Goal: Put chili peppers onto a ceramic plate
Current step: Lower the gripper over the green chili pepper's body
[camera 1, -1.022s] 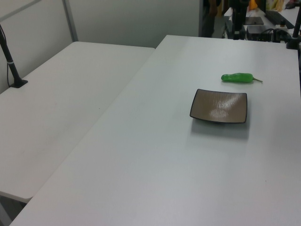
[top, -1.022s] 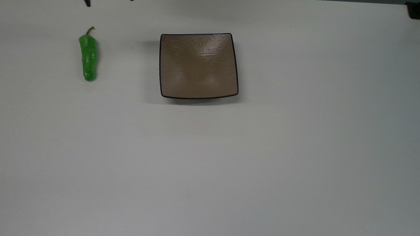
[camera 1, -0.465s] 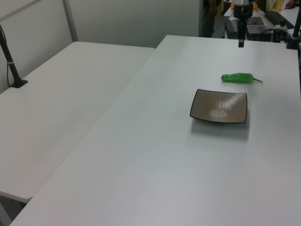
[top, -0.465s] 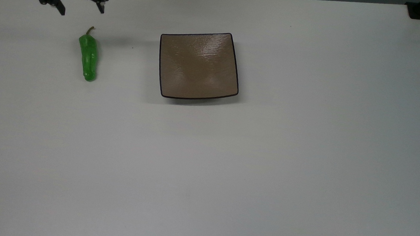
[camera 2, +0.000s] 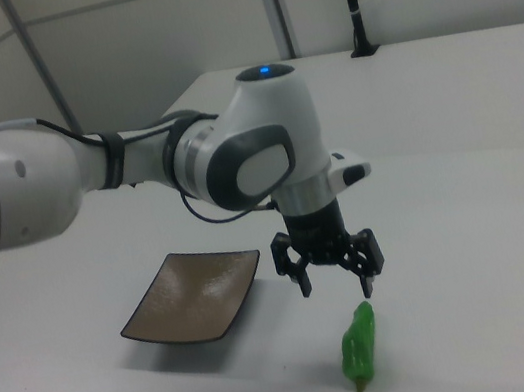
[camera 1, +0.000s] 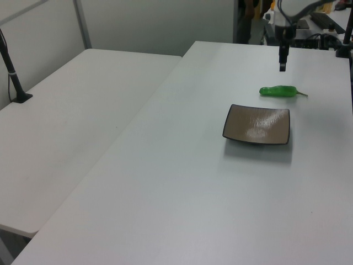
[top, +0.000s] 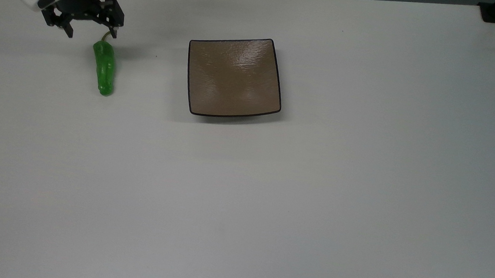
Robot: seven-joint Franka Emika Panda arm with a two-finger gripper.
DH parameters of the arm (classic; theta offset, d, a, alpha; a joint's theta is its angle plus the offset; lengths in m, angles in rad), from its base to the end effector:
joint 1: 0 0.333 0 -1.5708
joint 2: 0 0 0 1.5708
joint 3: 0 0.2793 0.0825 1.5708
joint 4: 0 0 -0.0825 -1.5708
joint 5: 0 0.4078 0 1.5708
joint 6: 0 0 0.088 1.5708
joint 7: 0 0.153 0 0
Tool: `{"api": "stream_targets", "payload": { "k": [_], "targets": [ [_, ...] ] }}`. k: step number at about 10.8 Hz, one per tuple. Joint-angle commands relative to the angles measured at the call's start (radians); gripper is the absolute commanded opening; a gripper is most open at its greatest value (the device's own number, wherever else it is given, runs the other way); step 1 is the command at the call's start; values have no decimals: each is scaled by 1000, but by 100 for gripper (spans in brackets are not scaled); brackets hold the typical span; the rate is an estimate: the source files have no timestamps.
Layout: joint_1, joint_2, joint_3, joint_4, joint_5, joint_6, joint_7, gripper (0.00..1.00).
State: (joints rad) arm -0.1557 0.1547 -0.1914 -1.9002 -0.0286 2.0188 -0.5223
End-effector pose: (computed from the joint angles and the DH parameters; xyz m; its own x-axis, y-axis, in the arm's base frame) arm 0.5696 -0.2079 0.3252 0.9806 0.1875 -0.0566 0.1894 -0.9814 0.0305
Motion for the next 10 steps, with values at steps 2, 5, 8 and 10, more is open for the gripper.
{"api": "stream_targets", "payload": {
  "k": [2, 5, 8, 10],
  "targets": [
    [13, 35, -3, -92, -13, 159, -12, 100],
    [15, 62, -3, -150, -13, 234, -12, 100],
    [13, 88, -3, -183, -13, 333, -12, 100],
    [13, 101, -3, -183, -13, 340, -12, 97]
  ]
}}
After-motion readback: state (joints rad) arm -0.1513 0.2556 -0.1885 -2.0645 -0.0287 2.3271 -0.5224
